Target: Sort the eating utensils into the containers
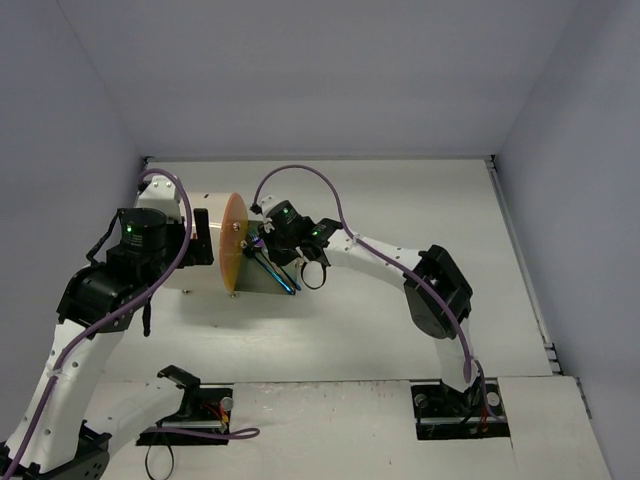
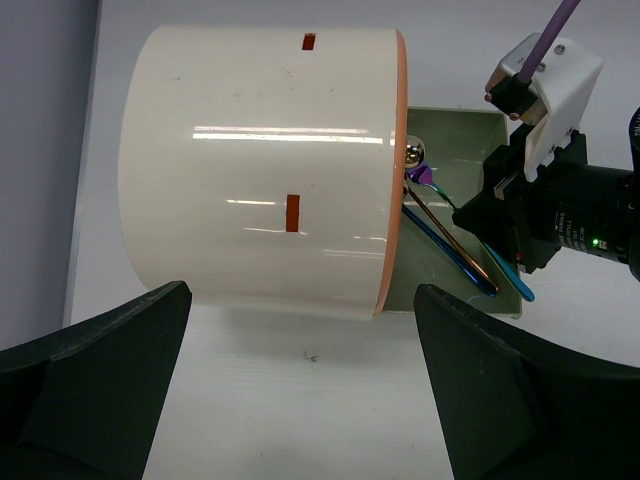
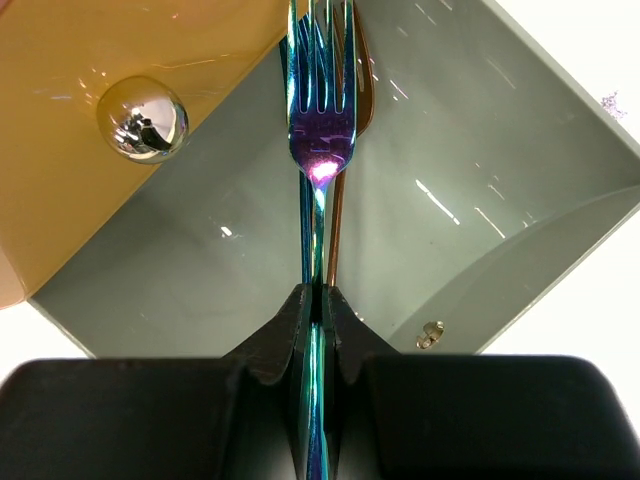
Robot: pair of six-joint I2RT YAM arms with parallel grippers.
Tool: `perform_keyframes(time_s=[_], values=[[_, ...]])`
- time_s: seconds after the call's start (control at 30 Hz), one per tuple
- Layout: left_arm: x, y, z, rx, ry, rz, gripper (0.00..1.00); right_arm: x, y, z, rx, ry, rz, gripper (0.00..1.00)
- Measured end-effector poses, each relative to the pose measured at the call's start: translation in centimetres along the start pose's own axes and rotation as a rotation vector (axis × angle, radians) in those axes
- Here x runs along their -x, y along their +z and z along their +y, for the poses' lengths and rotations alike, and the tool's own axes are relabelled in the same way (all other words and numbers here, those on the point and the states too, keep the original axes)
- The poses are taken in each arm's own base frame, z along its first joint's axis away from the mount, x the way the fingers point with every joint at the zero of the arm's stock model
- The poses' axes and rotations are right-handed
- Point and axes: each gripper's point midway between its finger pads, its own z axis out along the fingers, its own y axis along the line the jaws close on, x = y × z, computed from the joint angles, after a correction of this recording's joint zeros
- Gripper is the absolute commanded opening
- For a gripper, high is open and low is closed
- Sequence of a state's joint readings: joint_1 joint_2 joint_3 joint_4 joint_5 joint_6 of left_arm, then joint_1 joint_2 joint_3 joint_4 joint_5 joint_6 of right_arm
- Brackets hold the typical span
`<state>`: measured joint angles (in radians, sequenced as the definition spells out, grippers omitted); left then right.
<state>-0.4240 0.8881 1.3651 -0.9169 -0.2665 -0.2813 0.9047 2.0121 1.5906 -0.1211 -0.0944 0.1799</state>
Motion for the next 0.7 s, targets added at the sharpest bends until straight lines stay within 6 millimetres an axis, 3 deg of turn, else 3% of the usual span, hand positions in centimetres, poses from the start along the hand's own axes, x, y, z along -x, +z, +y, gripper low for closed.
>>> perform_keyframes(time_s=[0.2, 0.43, 0.7], values=[[-0.1, 0.3, -0.1, 0.002, 0.003, 0.008, 0.93, -0.5, 0.5, 0.0, 0.0, 0.001, 0.015, 0.02], [0.1, 0.2, -0.1, 0.001, 0.001, 0.004, 0.93, -2.6, 2.3, -0.2, -0.001, 0.019, 0.076, 0.02], [0.2, 0.1, -0.1, 0.001, 0.001, 0.001, 0.93, -1.6, 2.3, 0.1, 0.004, 0.021, 0.062, 0.0]])
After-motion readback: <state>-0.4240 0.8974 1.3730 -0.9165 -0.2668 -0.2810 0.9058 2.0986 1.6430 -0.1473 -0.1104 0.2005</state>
